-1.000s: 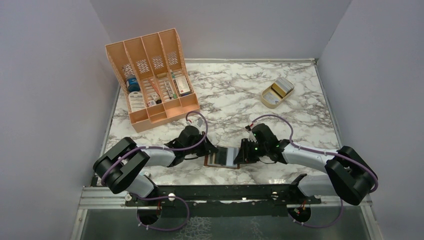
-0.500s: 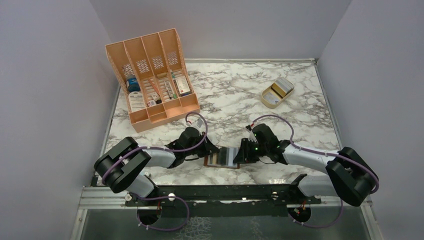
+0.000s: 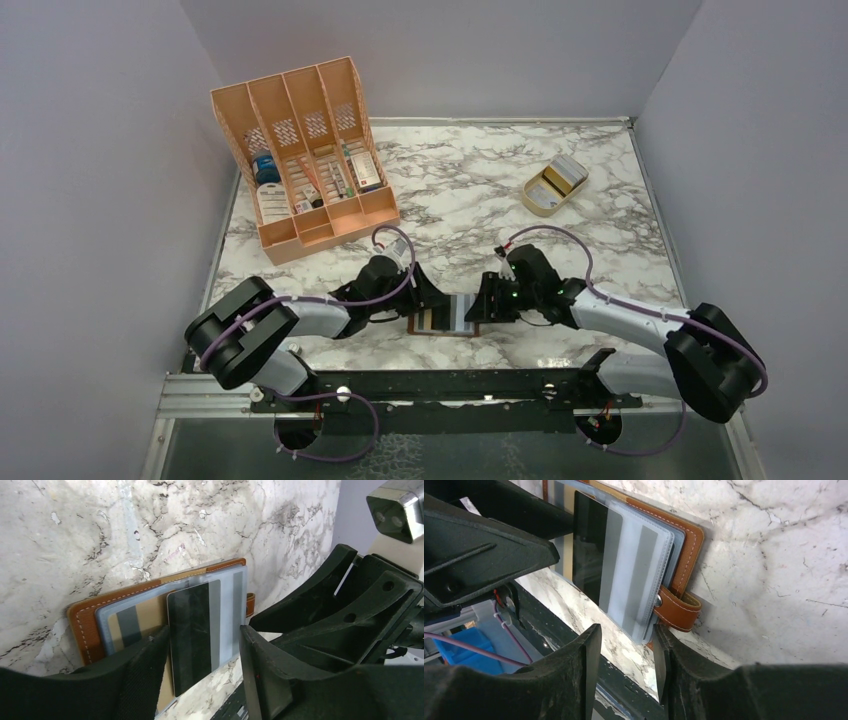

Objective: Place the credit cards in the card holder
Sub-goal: Insert the credit card into the card holder.

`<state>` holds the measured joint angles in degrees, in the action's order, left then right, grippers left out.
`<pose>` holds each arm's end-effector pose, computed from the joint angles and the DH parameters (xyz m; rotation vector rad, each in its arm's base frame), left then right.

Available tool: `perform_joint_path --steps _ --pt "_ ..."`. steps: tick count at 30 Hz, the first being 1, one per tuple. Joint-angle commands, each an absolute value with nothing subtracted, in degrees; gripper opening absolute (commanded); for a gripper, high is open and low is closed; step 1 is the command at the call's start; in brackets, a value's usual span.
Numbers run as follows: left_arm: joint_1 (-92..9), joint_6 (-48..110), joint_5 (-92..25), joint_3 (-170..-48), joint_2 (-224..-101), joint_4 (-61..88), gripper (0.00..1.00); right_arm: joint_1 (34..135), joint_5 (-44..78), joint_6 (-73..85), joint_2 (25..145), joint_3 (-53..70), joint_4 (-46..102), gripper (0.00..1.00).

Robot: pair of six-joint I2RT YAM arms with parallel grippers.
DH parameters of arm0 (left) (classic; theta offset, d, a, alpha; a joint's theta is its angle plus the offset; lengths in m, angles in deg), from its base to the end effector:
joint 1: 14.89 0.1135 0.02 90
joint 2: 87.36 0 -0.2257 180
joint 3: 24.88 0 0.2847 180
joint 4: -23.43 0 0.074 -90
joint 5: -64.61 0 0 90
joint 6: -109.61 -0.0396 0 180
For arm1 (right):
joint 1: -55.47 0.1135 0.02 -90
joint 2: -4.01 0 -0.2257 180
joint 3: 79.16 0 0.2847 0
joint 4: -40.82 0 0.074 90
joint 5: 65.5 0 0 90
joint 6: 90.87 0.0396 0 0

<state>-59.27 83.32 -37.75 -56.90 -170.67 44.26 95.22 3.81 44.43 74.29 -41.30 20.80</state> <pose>0.1862 -0.1941 0.0584 -0.2558 2.3850 -1.2608 0.1847 0.1718 0.0853 -0.0370 2.7289 0.9925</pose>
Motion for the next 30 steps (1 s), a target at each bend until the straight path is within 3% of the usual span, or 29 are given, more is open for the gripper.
perform_joint_path --steps 1,8,12,24,30 --pt "-59.4 81.8 -37.1 -57.0 -169.0 39.2 0.58 95.6 7.4 44.0 71.9 -39.8 18.2 0.45" --pt "-59.4 80.7 -37.3 -58.8 -167.4 35.1 0.62 95.6 10.2 44.1 74.0 -40.2 19.2 0.50" --pt "-59.5 80.7 -37.8 -59.5 -168.5 33.5 0.62 95.6 7.1 44.0 77.2 -40.9 23.5 0.43" --pt "-60.5 84.8 -39.4 -61.4 -170.7 33.4 0.37 96.8 1.6 47.9 82.2 -42.3 33.8 0.29" --pt "-61.1 87.0 -40.2 -62.0 -169.9 33.6 0.32 99.0 0.8 50.3 85.9 -41.7 38.6 0.26"
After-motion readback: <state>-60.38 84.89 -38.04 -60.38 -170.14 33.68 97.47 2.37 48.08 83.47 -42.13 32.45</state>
